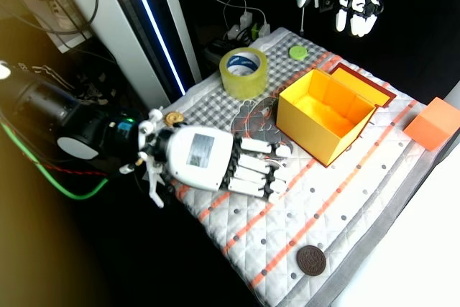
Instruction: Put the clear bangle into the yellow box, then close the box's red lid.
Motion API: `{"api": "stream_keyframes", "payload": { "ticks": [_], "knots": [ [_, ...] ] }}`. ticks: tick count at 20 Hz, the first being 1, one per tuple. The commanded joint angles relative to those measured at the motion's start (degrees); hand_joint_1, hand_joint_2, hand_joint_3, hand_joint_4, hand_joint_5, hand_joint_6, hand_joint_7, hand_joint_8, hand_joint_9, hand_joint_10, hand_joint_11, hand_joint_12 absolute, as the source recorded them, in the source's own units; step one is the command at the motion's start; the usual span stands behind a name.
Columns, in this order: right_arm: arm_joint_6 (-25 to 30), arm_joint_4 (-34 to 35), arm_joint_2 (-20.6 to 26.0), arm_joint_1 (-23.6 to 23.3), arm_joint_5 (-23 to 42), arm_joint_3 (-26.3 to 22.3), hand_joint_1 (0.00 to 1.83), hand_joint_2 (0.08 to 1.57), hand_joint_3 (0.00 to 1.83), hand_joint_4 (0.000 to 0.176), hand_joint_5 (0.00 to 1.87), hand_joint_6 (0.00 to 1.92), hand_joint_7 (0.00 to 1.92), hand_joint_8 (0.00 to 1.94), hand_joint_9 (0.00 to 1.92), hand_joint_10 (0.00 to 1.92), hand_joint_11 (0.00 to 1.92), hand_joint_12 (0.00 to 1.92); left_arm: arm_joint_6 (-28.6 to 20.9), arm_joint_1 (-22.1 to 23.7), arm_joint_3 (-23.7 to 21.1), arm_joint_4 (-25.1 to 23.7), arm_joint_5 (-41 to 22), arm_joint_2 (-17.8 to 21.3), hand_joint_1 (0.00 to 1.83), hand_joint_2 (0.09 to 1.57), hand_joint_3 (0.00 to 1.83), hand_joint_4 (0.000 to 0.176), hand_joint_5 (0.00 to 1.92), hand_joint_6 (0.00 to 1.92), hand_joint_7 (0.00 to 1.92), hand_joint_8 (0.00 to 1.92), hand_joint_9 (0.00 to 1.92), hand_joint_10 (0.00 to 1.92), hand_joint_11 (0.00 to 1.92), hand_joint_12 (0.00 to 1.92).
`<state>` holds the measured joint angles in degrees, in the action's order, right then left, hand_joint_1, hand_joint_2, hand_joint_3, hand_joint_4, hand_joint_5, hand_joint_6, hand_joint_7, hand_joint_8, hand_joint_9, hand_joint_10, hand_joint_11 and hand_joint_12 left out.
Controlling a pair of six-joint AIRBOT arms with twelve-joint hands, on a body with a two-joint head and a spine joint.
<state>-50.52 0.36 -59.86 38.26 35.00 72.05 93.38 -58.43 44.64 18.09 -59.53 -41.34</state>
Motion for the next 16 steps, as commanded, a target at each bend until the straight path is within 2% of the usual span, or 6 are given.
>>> {"api": "stream_keyframes", "payload": {
  "ticks": [1,3,5,8,14,16],
  "knots": [
    [-0.2,0.4,-0.1,-0.8,4.7,0.4,0.81,0.94,0.00,0.151,0.28,0.00,0.31,0.00,0.33,0.00,0.12,0.64,-0.2,0.7,0.4,-0.6,-6.8,-0.3,0.21,1.19,0.00,0.147,0.48,0.00,0.42,0.00,0.42,0.00,0.03,0.94],
    [-0.2,0.4,-0.6,-0.8,3.3,1.0,0.84,0.95,0.00,0.136,0.38,0.00,0.40,0.00,0.37,0.00,0.08,0.68,-0.2,0.7,0.4,-0.6,-6.9,-0.3,0.21,1.19,0.00,0.143,0.48,0.00,0.42,0.00,0.42,0.00,0.04,0.94],
    [-0.2,0.4,-0.8,-0.8,2.3,1.1,0.99,1.04,0.00,0.000,0.74,0.04,0.75,0.02,0.75,0.09,0.30,1.18,-0.2,0.7,0.4,-0.6,-6.9,-0.3,0.20,1.20,0.00,0.146,0.44,0.00,0.41,0.00,0.41,0.00,0.04,0.93],
    [-0.2,0.4,-0.9,-0.8,2.0,1.1,1.25,1.18,0.01,0.000,0.82,0.99,0.90,1.32,0.78,1.19,0.46,1.56,-0.2,0.6,0.3,-0.6,-6.8,-0.3,0.20,1.19,0.00,0.142,0.46,0.00,0.42,0.00,0.42,0.00,0.05,0.91],
    [-0.2,0.5,-0.4,-1.2,3.2,0.7,1.23,1.19,0.00,0.000,0.93,0.79,0.80,1.53,0.72,1.69,0.56,1.90,-0.2,0.6,0.3,-0.6,-6.8,-0.4,0.15,1.20,0.00,0.159,0.42,0.00,0.43,0.00,0.44,0.00,0.12,0.85],
    [-0.2,0.4,-0.3,-1.4,6.4,-0.7,1.24,1.14,0.00,0.000,0.94,0.86,0.95,1.23,0.89,1.15,0.72,1.51,-0.2,0.5,0.4,-0.6,-6.7,-0.4,0.19,1.19,0.00,0.169,0.42,0.00,0.42,0.00,0.44,0.00,0.10,0.84]
  ]
}}
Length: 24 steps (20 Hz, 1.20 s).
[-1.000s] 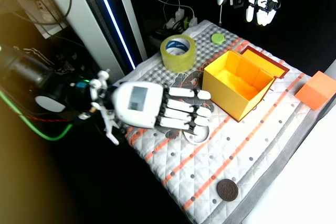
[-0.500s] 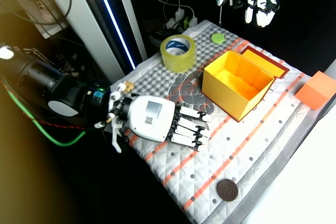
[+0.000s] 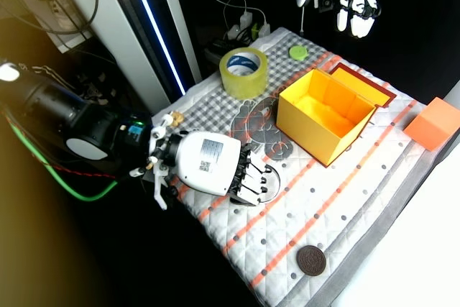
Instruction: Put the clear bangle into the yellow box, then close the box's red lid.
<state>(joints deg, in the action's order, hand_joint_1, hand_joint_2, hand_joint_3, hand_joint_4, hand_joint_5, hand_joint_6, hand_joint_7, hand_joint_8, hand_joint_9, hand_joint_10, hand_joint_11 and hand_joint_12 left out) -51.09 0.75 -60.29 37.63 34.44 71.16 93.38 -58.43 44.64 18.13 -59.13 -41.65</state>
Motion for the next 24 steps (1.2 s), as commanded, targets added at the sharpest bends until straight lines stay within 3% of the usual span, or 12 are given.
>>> {"api": "stream_keyframes", "payload": {
  "ticks": [1,3,4,5,8,10,12,13,16,18,22,24],
  "knots": [
    [0.3,0.0,1.1,-1.3,9.9,-0.8,1.25,1.10,0.00,0.000,1.01,0.76,1.07,1.03,1.05,0.89,0.85,1.38,-0.2,0.5,0.4,-0.6,-7.1,-0.2,0.22,1.19,0.00,0.170,0.42,0.00,0.42,0.00,0.44,0.00,0.10,0.84],
    [0.3,0.0,2.0,-2.1,12.7,-1.7,1.26,1.06,0.00,0.000,1.03,0.77,1.20,0.74,1.16,0.47,0.52,1.19,-0.3,0.4,0.4,-0.6,-7.0,-0.2,0.23,1.19,0.00,0.170,0.44,0.01,0.43,0.00,0.45,0.01,0.09,0.85],
    [0.3,-0.1,2.3,-3.1,14.3,-2.1,1.36,1.04,0.00,0.000,1.07,0.68,1.28,0.42,1.10,0.94,0.61,1.21,-0.3,0.4,0.4,-0.6,-7.0,-0.2,0.22,1.19,0.00,0.175,0.44,0.00,0.43,0.00,0.45,0.00,0.09,0.84],
    [0.4,-0.5,2.3,-4.2,14.9,-2.2,1.28,1.05,0.00,0.000,1.05,0.82,1.29,0.45,1.18,0.60,0.88,1.08,-0.3,0.3,0.5,-0.6,-6.9,-0.3,0.20,1.19,0.00,0.173,0.43,0.00,0.42,0.00,0.45,0.00,0.08,0.84],
    [0.4,-2.1,2.3,-7.4,15.9,-2.2,1.39,1.05,0.00,0.000,0.96,0.90,1.18,0.52,1.15,0.90,1.16,0.65,-0.3,0.3,0.6,-0.6,-6.9,-0.4,0.21,1.19,0.00,0.167,0.46,0.01,0.42,0.00,0.45,0.00,0.08,0.84],
    [0.4,-2.6,1.6,-9.5,16.2,-1.8,1.26,1.07,0.00,0.000,0.99,0.95,1.23,0.57,1.33,0.19,1.20,0.56,-0.3,0.4,0.8,-0.6,-6.7,-0.8,0.24,1.18,0.00,0.162,0.47,0.01,0.41,0.00,0.44,0.00,0.07,0.84],
    [0.4,-3.2,0.5,-11.0,16.2,-1.1,1.25,1.06,0.01,0.000,1.01,0.89,1.23,0.59,1.39,0.04,1.10,0.73,-0.3,0.4,1.0,-0.7,-6.2,-0.9,0.23,1.18,0.00,0.166,0.46,0.00,0.40,0.00,0.42,0.00,0.05,0.83],
    [0.4,-3.6,-0.3,-12.1,16.2,-0.8,1.37,1.03,0.00,0.000,1.06,0.76,1.38,0.16,1.21,0.69,1.06,0.76,-0.3,0.4,1.1,-0.7,-6.1,-0.9,0.23,1.18,0.00,0.166,0.46,0.00,0.40,0.00,0.42,0.00,0.06,0.83],
    [0.4,-4.0,-3.3,-14.3,16.1,0.4,1.39,1.06,0.00,0.000,0.94,0.94,1.19,0.52,1.12,0.93,1.08,0.66,-0.3,0.7,1.3,-0.7,-6.2,-0.9,0.18,1.19,0.00,0.142,0.46,0.00,0.40,0.00,0.44,0.00,0.09,0.85],
    [0.4,-4.0,-5.0,-15.3,15.8,1.2,1.26,1.08,0.00,0.000,0.95,0.97,1.21,0.65,1.32,0.21,1.18,0.59,-0.3,0.9,1.6,-0.7,-6.4,-0.9,0.22,1.19,0.00,0.115,0.50,0.00,0.44,0.00,0.45,0.00,0.07,0.87],
    [0.4,-4.3,-7.7,-17.2,14.5,2.3,1.26,1.08,0.00,0.000,0.94,0.95,1.18,0.76,1.42,0.02,1.26,0.52,-0.3,1.1,1.8,-0.4,-9.0,-0.4,0.20,1.21,0.00,0.169,0.37,0.00,0.37,0.00,0.39,0.00,0.00,0.83],
    [0.4,-4.8,-9.0,-18.2,13.9,2.8,1.26,1.08,0.00,0.000,0.96,0.92,1.20,0.72,1.44,0.02,1.29,0.52,-0.3,1.3,1.9,-0.4,-9.4,-0.4,0.19,1.23,0.00,0.159,0.36,0.00,0.38,0.00,0.39,0.00,0.00,0.82]
  ]
}}
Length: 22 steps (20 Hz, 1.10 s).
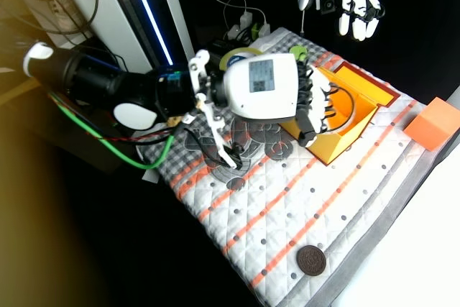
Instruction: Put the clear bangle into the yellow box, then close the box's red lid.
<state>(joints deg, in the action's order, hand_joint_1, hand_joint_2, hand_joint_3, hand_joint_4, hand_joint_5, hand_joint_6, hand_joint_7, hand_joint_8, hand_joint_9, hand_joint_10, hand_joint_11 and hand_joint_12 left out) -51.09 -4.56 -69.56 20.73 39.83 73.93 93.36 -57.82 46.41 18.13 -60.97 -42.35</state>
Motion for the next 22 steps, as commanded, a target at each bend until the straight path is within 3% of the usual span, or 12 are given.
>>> {"api": "stream_keyframes", "payload": {
  "ticks": [1,4,8,11,15,16,17,18,19,20,22],
  "knots": [
    [0.4,0.3,0.1,-1.6,8.2,0.1,1.27,1.07,0.00,0.000,0.98,0.89,1.22,0.70,1.45,0.01,1.32,0.53,-0.2,0.8,0.2,-0.4,-7.3,0.2,0.21,1.22,0.00,0.162,0.38,0.00,0.36,0.00,0.37,0.00,0.00,0.78],
    [0.4,-0.4,0.0,-2.6,7.8,0.1,1.29,1.05,0.00,0.000,1.02,0.78,1.26,0.65,1.48,0.01,1.32,0.58,-0.2,0.9,0.3,-0.5,-6.7,0.0,0.21,1.22,0.00,0.170,0.39,0.00,0.39,0.00,0.40,0.00,0.00,0.86],
    [0.4,-0.3,-3.0,-3.9,7.8,0.8,1.26,1.05,0.00,0.000,1.05,0.79,1.24,0.64,1.43,0.00,1.30,0.46,-0.2,1.5,0.8,-0.5,-5.9,-0.5,0.24,1.21,0.00,0.162,0.40,0.00,0.38,0.00,0.39,0.00,0.00,0.85],
    [0.4,1.4,-4.8,-3.9,7.8,1.7,1.27,1.06,0.00,0.000,1.02,0.82,1.22,0.69,1.44,0.00,1.27,0.63,-0.2,2.3,1.1,-0.9,-5.5,-1.0,0.22,1.21,0.00,0.162,0.40,0.00,0.37,0.00,0.38,0.00,0.00,0.82],
    [0.4,4.8,-5.7,-2.2,7.9,2.1,1.26,1.06,0.00,0.000,1.02,0.84,1.19,0.72,1.44,0.00,1.23,0.65,-0.2,2.7,1.2,-1.1,-5.4,-1.3,0.23,1.22,0.00,0.163,0.40,0.00,0.37,0.00,0.38,0.00,0.00,0.81],
    [0.4,5.3,-5.8,-1.8,8.0,2.2,1.25,1.07,0.00,0.000,1.01,0.87,1.17,0.75,1.41,0.01,1.21,0.69,-0.2,2.7,1.2,-1.1,-5.4,-1.3,0.24,1.21,0.00,0.156,0.41,0.00,0.37,0.00,0.38,0.00,0.00,0.83],
    [0.4,5.7,-5.8,-1.4,8.1,2.2,1.24,1.08,0.00,0.000,0.99,0.91,1.13,0.80,1.37,0.01,1.08,0.86,-0.2,2.7,1.2,-1.1,-5.4,-1.3,0.23,1.21,0.00,0.156,0.41,0.00,0.37,0.00,0.38,0.00,0.00,0.83],
    [0.4,6.1,-5.9,-0.9,8.2,2.2,1.24,1.10,0.00,0.000,0.91,0.99,1.12,0.85,1.27,0.00,0.79,1.29,-0.3,2.7,1.1,-1.1,-5.4,-1.3,0.25,1.21,0.00,0.162,0.40,0.00,0.38,0.00,0.40,0.01,0.00,0.86],
    [0.4,6.4,-5.9,-0.6,8.2,2.2,1.09,1.07,0.00,0.000,0.79,0.36,0.96,0.35,1.10,0.00,0.63,1.30,-0.3,2.7,1.1,-1.1,-5.5,-1.3,0.23,1.21,0.00,0.168,0.39,0.00,0.38,0.00,0.40,0.00,0.00,0.86],
    [0.7,6.7,-6.0,-0.1,8.2,2.2,0.89,1.02,0.00,0.000,0.66,0.10,0.80,0.11,0.87,0.00,0.49,1.18,-0.3,2.7,1.1,-1.1,-5.5,-1.3,0.23,1.21,0.00,0.165,0.39,0.00,0.38,0.00,0.40,0.00,0.00,0.86],
    [0.9,6.8,-6.2,0.3,8.2,2.2,0.66,0.97,0.00,0.007,0.51,0.00,0.56,0.00,0.61,0.00,0.32,1.03,-0.3,2.7,1.1,-1.1,-5.6,-1.3,0.24,1.21,0.00,0.160,0.40,0.00,0.39,0.00,0.40,0.00,0.00,0.85]
  ]
}}
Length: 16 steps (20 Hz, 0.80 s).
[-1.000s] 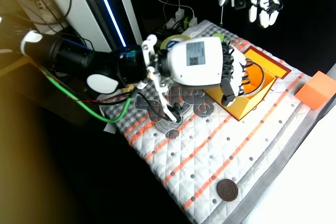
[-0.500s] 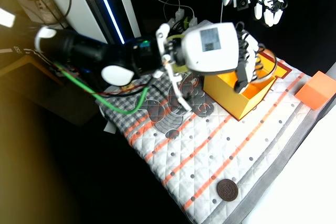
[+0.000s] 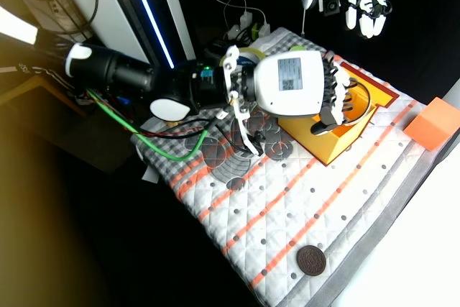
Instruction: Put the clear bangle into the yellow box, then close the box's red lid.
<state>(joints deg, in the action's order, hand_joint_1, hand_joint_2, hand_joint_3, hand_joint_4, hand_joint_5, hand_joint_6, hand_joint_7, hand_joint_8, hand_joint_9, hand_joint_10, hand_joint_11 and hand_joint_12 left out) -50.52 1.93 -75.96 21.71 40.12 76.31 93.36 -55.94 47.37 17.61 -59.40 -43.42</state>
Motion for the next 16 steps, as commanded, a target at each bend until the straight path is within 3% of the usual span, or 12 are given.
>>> {"api": "stream_keyframes", "payload": {
  "ticks": [1,3,5,7,8,9,10,11,12,13,14,16],
  "knots": [
    [0.4,0.4,0.2,-0.5,7.9,-0.2,0.62,0.96,0.00,0.000,0.48,0.00,0.51,0.00,0.61,0.00,0.36,1.01,-0.3,0.8,0.1,-0.6,-7.2,-0.3,0.25,1.21,0.00,0.156,0.41,0.00,0.39,0.00,0.40,0.00,0.00,0.86],
    [0.5,0.4,0.3,-0.3,7.9,-0.2,0.50,0.97,0.00,0.000,0.37,0.00,0.37,0.00,0.50,0.00,0.27,1.00,-0.3,0.8,0.1,-0.6,-7.2,-0.3,0.28,1.20,0.00,0.146,0.42,0.00,0.40,0.00,0.41,0.00,0.00,0.88],
    [0.5,0.4,0.6,-0.3,7.8,-0.2,0.37,0.98,0.00,0.000,0.26,0.00,0.30,0.00,0.49,0.00,0.30,1.05,-0.3,0.8,0.1,-0.6,-7.2,-0.3,0.26,1.21,0.00,0.152,0.40,0.00,0.40,0.00,0.40,0.00,0.00,0.86],
    [0.5,0.4,1.1,-0.2,7.8,-0.2,0.20,0.99,0.00,0.000,0.13,0.00,0.23,0.00,0.39,0.00,0.03,1.27,-0.3,0.8,0.0,-0.5,-7.2,-0.3,0.26,1.21,0.00,0.135,0.42,0.00,0.41,0.00,0.42,0.01,0.00,0.89],
    [0.5,0.4,1.5,-0.2,7.8,-0.3,0.14,1.01,0.00,0.000,0.06,0.01,0.15,0.02,0.20,0.02,0.01,0.66,-0.3,0.8,-0.1,-0.4,-7.2,-0.3,0.26,1.21,0.00,0.142,0.42,0.00,0.41,0.00,0.42,0.01,0.00,0.89],
    [0.5,0.4,2.3,-0.1,7.8,-0.6,0.13,1.02,0.00,0.003,0.02,0.01,0.14,0.01,0.13,0.01,0.00,0.24,-0.3,0.8,-0.2,-0.4,-7.3,-0.3,0.26,1.21,0.00,0.141,0.42,0.00,0.41,0.00,0.42,0.00,0.00,0.89],
    [0.5,0.4,4.2,0.3,8.4,-1.4,0.13,1.01,0.00,0.021,0.00,0.00,0.11,0.01,0.09,0.01,0.00,0.05,-0.3,0.8,-0.3,-0.3,-7.4,-0.2,0.25,1.20,0.00,0.146,0.41,0.00,0.40,0.00,0.42,0.00,0.00,0.89],
    [0.5,0.4,5.4,0.8,9.2,-2.0,0.11,1.01,0.00,0.044,0.00,0.00,0.07,0.01,0.07,0.01,0.10,0.06,-0.3,0.8,-0.4,-0.3,-7.4,-0.2,0.23,1.20,0.00,0.157,0.40,0.00,0.39,0.00,0.41,0.00,0.00,0.88],
    [0.5,0.4,7.1,1.2,10.4,-2.8,0.08,1.01,0.00,0.051,0.00,0.00,0.06,0.00,0.09,0.01,0.02,0.39,-0.3,0.8,-0.5,-0.3,-7.4,-0.1,0.24,1.20,0.00,0.155,0.40,0.00,0.40,0.00,0.41,0.00,0.00,0.89],
    [0.5,0.5,8.5,1.8,11.7,-3.5,0.07,1.00,0.00,0.063,0.00,0.00,0.08,0.00,0.19,0.00,0.07,0.99,-0.3,0.6,-0.7,-0.2,-7.3,0.1,0.23,1.20,0.00,0.161,0.40,0.00,0.38,0.00,0.41,0.00,0.00,0.90],
    [0.5,0.7,9.9,2.4,13.1,-4.3,0.04,1.01,0.00,0.075,0.00,0.00,0.08,0.00,0.18,0.00,0.09,1.25,-0.3,0.2,-1.0,-0.2,-7.3,0.4,0.25,1.20,0.00,0.161,0.41,0.00,0.38,0.00,0.41,0.00,0.00,0.91],
    [0.5,0.7,12.9,3.6,16.1,-5.9,0.02,1.00,0.00,0.038,0.00,0.00,0.14,0.01,0.13,0.02,0.00,0.73,-0.3,-1.0,-1.8,0.0,-7.6,1.5,0.24,1.20,0.00,0.170,0.41,0.00,0.38,0.00,0.43,0.00,0.00,0.97]
  ]
}}
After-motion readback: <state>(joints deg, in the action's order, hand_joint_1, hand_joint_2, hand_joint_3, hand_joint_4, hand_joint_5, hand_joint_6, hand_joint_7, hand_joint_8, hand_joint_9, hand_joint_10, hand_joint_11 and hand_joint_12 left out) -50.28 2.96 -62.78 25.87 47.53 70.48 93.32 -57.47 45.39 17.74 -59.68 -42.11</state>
